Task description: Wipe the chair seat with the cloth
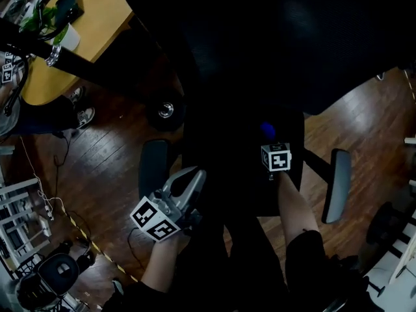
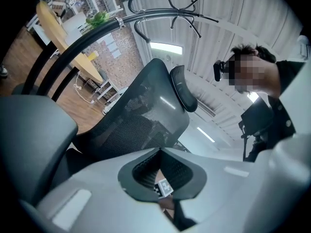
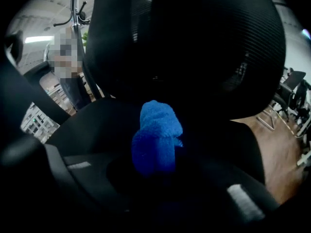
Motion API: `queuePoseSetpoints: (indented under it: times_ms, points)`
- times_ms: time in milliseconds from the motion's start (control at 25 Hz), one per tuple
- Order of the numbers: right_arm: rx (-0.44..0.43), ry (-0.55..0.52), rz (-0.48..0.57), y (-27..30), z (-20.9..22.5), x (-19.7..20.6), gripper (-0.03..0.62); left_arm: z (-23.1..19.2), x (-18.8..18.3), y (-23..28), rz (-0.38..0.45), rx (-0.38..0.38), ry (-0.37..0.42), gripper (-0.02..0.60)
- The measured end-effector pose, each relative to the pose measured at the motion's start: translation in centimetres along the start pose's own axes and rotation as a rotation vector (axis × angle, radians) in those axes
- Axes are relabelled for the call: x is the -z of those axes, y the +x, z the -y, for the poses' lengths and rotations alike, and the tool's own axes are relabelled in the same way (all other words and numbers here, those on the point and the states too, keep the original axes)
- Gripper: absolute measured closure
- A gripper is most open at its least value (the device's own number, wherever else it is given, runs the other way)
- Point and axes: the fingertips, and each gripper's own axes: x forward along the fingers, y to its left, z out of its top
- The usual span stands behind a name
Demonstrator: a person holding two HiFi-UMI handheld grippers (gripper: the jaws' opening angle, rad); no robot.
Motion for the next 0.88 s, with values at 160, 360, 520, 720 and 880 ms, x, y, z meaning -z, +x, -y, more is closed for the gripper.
queuePoseSetpoints:
  times_ms: [160, 360, 520, 720, 880]
  points:
    - [0.138, 0.020, -0.016, -4.4, 7.6, 2.2, 0.557, 0.2, 0.5, 0.9, -0.007, 0.006, 0.002, 0.581]
    - [0.180, 0.062, 0.034, -7.1, 11.0, 2.6, 0.557, 1.4, 0.8, 1.7, -0.018, 0.030, 0.005, 0.581]
    - [0.185, 0.073, 0.029, -7.1, 10.9, 2.4, 0.557, 1.6, 0.8, 1.3, -0.027, 0.032, 0.010, 0.581]
    - [0.127, 0.103, 0.056, -7.0, 9.3, 1.4, 0.557, 1.7, 0.8, 0.9, -0.001, 0.033, -0.002, 0.581]
    - [-0.067, -0.023, 0.087, -4.7, -1.7, -1.7, 0.557, 2.2, 0.4, 0.0, 0.019, 0.035, -0.003, 0.581]
